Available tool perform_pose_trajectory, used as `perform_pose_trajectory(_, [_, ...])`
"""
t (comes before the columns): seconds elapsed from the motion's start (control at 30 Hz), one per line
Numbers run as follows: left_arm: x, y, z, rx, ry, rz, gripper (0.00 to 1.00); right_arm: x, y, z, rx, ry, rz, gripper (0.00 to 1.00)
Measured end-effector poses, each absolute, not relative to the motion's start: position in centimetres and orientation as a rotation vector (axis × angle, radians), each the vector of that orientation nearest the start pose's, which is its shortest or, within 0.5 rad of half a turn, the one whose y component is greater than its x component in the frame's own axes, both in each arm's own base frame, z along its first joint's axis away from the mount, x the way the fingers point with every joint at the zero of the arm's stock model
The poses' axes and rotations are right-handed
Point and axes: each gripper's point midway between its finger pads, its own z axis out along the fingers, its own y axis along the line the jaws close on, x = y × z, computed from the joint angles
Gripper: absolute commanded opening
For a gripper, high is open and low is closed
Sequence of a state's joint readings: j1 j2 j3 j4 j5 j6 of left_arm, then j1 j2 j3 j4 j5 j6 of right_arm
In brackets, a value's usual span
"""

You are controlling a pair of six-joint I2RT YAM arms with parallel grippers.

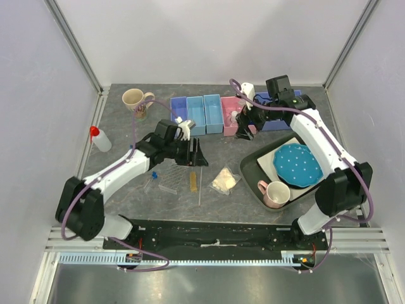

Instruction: Organize the chemistry lab equipment

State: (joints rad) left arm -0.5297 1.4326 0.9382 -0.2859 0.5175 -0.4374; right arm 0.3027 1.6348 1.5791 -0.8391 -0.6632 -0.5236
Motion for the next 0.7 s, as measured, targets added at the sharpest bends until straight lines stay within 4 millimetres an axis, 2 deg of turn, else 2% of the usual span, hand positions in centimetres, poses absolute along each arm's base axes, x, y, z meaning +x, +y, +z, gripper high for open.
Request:
perform_pose_trajectory(0.13, [24.8,-25.1,15.1,0.350,2.401,-0.986,0.69,34.6,20.0,23.9,-1.148,1.994,0.676,0.98])
perform_pose_trajectory(0.23, [24.2,-23.7,16.7,0.313,2.343,-0.932,0.68,33.9,19.5,23.8,-1.125,2.011,0.662,0.98])
perform_pose_trajectory(0.3, [23.8,-22.6,17.1,0.279,2.314,-0.890,0.67,33.4,19.1,23.3,-1.116,2.027,0.657,0.98])
perform_pose_trajectory(0.53, [21.0,-18.8,15.1,0.171,2.349,-0.760,0.62,30.3,17.9,20.6,-1.068,2.084,0.657,0.98])
perform_pose_trajectory(0.7, [20.3,-17.2,14.6,0.119,2.380,-0.683,0.62,29.3,17.5,20.2,-1.036,2.057,0.653,0.98])
